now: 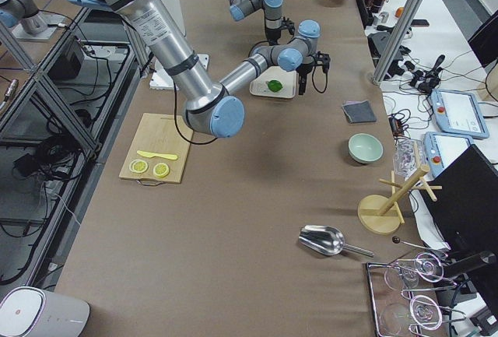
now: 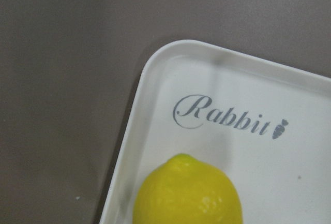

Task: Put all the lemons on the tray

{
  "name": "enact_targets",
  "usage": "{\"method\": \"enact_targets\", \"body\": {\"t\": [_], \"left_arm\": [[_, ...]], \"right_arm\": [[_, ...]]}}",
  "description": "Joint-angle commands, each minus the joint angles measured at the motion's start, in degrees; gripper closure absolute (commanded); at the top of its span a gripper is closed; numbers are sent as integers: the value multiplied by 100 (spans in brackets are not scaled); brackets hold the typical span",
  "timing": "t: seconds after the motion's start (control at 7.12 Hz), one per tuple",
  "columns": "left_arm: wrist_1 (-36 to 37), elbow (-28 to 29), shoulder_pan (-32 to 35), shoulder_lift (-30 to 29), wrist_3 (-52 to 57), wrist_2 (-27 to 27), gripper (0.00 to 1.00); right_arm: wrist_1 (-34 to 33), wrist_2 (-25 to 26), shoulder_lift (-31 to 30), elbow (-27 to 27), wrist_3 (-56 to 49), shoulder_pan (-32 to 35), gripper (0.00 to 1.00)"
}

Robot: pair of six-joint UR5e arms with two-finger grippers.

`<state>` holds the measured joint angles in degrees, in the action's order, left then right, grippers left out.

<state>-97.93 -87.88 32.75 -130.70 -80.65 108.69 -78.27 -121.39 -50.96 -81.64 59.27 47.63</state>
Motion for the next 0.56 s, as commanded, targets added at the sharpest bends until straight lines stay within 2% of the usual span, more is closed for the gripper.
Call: {"method": "enact_targets", "body": {"t": [0.0,0.42], "left_arm": [[107,-123,536,122,327,55,2],[151,-133,1950,728,1399,1632,2]], "right_arm": [[251,-313,-560,-237,-589,570,0],[268,-438,-1860,-1000,-1564,1089,0]]}}
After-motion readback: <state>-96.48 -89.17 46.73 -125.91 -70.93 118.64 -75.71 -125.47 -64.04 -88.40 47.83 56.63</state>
